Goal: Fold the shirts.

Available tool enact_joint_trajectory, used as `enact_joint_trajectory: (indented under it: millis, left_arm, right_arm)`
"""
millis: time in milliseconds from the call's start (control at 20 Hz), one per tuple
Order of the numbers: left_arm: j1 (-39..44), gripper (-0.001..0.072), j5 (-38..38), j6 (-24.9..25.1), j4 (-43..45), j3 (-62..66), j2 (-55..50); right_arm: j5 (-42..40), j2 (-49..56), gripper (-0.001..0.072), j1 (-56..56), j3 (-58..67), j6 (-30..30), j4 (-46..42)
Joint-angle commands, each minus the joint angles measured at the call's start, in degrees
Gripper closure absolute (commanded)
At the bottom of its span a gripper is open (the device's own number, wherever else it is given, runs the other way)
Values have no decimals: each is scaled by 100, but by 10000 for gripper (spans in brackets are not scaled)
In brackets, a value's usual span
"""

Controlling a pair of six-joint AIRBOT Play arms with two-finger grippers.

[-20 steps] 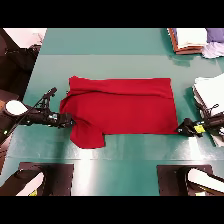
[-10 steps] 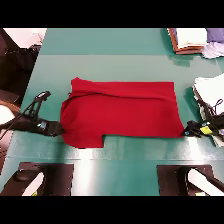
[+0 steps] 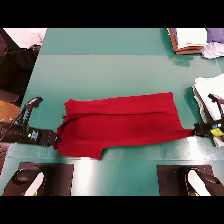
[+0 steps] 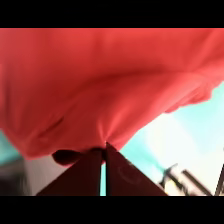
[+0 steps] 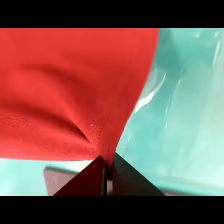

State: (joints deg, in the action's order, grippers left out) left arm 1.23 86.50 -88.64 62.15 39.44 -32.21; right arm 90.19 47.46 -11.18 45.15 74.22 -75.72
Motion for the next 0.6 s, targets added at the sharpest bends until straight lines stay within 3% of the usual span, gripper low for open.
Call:
enact_joint_trajectory:
  millis: [0,200,550]
  left_arm:
    - [-4,682,-1239,332,-98,280,-743]
    - [-4,682,-2282,535,-42,1038,-1998]
    - [-4,681,-3257,669,181,2107,-3526]
  right_arm:
    - [-483,697,693,448,767,98,-39]
    - [-625,1980,693,643,1794,101,-35]
    - [-621,3709,693,643,3462,101,72]
